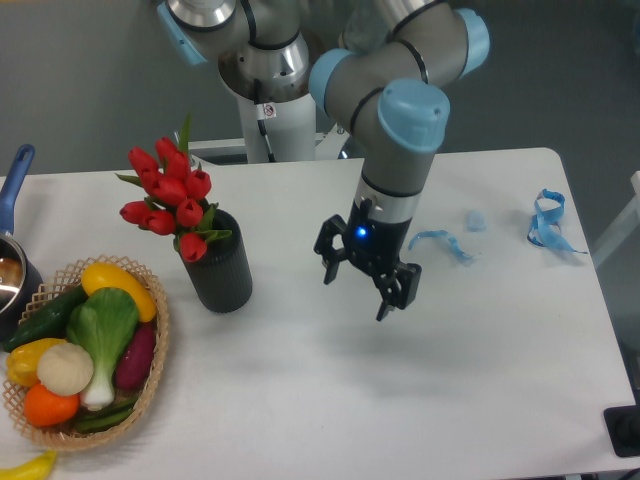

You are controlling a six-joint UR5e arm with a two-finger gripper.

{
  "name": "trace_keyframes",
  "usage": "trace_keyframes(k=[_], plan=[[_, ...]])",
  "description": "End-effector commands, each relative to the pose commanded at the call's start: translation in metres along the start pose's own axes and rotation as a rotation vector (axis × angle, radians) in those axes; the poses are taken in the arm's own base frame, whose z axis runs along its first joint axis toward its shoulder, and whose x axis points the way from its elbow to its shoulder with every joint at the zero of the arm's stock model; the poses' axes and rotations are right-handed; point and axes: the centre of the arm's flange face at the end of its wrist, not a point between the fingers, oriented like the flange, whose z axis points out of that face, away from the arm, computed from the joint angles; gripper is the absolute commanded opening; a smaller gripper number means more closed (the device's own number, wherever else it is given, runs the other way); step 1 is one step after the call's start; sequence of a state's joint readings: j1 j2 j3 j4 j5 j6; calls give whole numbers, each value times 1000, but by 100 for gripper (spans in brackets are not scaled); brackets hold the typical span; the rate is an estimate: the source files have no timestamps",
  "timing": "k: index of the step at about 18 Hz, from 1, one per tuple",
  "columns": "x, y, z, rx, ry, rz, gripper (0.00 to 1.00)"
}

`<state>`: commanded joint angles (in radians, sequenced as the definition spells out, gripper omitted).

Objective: Pick up the flowers from the vase
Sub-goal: 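Move the open gripper toward the red tulip stems above the black vase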

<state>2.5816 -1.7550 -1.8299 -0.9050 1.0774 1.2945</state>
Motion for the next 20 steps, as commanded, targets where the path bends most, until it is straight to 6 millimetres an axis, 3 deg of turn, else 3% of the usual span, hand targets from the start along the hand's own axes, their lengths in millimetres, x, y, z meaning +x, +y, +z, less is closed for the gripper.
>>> trace_keyframes(k=[3, 8, 15, 20], plan=[[1, 1, 0, 135, 36, -16, 100], [15, 6, 5, 156, 39, 1, 100], [71, 39, -55, 164, -60, -35, 100], [118, 53, -66, 170, -85, -61, 100]])
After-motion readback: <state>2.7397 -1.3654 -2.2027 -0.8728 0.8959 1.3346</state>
